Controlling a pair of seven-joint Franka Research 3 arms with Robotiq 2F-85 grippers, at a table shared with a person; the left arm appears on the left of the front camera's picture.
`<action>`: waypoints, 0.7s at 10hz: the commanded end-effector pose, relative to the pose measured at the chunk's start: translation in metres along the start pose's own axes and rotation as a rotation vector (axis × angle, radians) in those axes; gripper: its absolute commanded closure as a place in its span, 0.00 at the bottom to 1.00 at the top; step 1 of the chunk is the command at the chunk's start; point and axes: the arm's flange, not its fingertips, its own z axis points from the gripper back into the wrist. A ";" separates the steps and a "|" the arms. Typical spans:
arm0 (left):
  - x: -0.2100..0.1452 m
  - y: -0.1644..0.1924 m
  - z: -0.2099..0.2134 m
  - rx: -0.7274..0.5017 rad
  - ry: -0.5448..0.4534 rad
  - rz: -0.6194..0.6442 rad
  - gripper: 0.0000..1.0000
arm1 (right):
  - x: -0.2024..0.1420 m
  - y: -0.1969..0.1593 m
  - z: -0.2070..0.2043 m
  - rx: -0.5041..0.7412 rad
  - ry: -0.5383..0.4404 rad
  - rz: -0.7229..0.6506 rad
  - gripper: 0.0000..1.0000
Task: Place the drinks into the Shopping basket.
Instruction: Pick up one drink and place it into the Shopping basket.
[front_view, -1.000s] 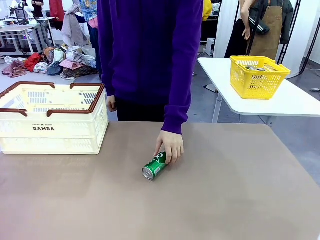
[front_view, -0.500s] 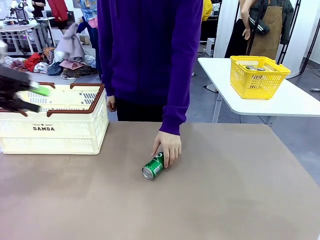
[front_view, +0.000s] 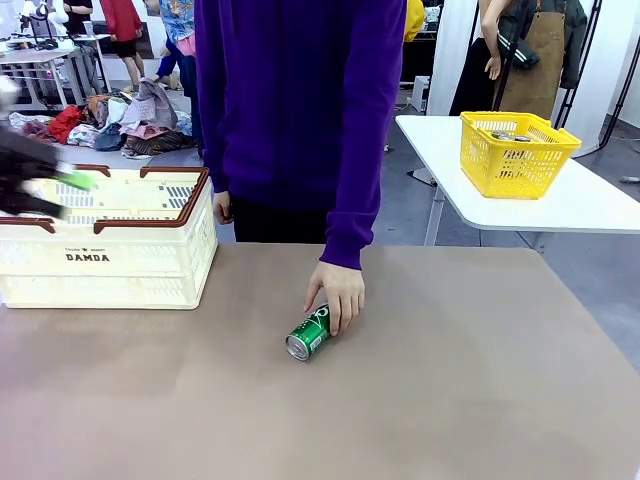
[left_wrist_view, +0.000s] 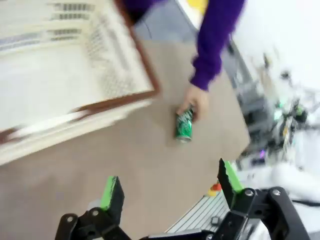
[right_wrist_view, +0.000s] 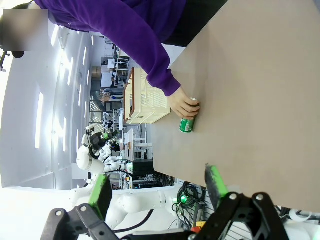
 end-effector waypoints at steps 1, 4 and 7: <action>-0.016 0.056 0.092 -0.073 -0.166 0.149 0.00 | 0.003 0.002 0.002 0.023 -0.009 0.028 0.00; -0.055 0.098 0.131 -0.178 -0.288 0.255 0.00 | 0.003 0.002 0.002 0.023 -0.009 0.028 0.00; -0.050 0.092 0.129 -0.178 -0.302 0.238 0.00 | 0.003 0.002 0.002 0.023 -0.009 0.028 0.00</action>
